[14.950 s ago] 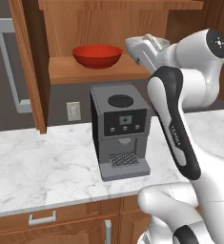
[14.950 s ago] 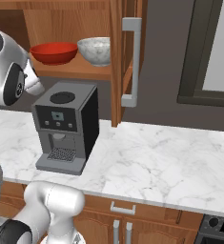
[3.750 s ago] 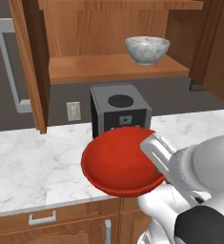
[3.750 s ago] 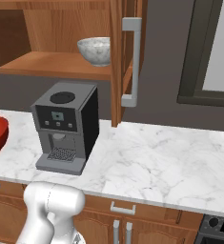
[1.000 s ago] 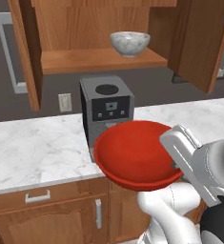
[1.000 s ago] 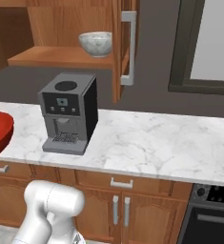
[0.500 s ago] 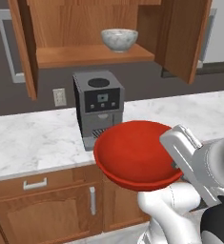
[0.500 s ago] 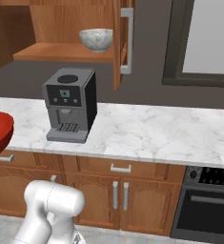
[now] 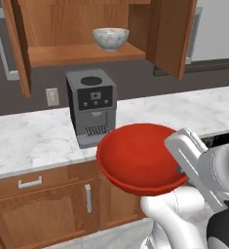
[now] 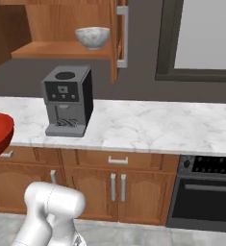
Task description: Move the bowls from the cabinet to the plates on the dining table.
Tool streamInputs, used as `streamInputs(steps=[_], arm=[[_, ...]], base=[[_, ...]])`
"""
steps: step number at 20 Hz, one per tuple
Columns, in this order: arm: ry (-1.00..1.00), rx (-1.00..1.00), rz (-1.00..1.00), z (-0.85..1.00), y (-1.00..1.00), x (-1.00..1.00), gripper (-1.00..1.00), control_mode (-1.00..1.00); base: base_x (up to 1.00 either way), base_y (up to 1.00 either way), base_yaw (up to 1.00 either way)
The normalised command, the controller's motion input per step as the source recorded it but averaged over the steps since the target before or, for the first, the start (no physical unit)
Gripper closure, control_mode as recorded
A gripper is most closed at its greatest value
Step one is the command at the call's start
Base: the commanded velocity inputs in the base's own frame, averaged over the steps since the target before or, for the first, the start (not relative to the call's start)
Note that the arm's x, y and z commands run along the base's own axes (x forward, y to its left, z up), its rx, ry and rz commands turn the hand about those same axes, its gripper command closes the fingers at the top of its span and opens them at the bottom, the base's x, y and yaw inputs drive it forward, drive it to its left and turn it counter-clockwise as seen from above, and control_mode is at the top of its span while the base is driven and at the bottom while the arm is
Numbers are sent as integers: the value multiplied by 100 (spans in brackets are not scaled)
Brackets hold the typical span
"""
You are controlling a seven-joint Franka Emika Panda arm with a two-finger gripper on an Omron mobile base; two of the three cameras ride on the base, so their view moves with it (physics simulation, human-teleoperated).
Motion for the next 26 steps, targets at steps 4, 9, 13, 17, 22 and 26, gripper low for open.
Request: streamInputs(steps=[4, 9, 13, 17, 22, 26], arm=[[0, 0, 0, 0, 0, 0, 100, 100], [0, 0, 0, 0, 0, 0, 100, 100], [0, 0, 0, 0, 0, 0, 100, 100], [0, 0, 0, 0, 0, 0, 100, 100], [0, 0, 0, 0, 0, 0, 100, 100], [0, 0, 0, 0, 0, 0, 100, 100]], base=[[-4, 1, -24], [0, 0, -25], [0, 0, -25], [0, 0, -25], [0, 0, -25], [0, 0, -25]])
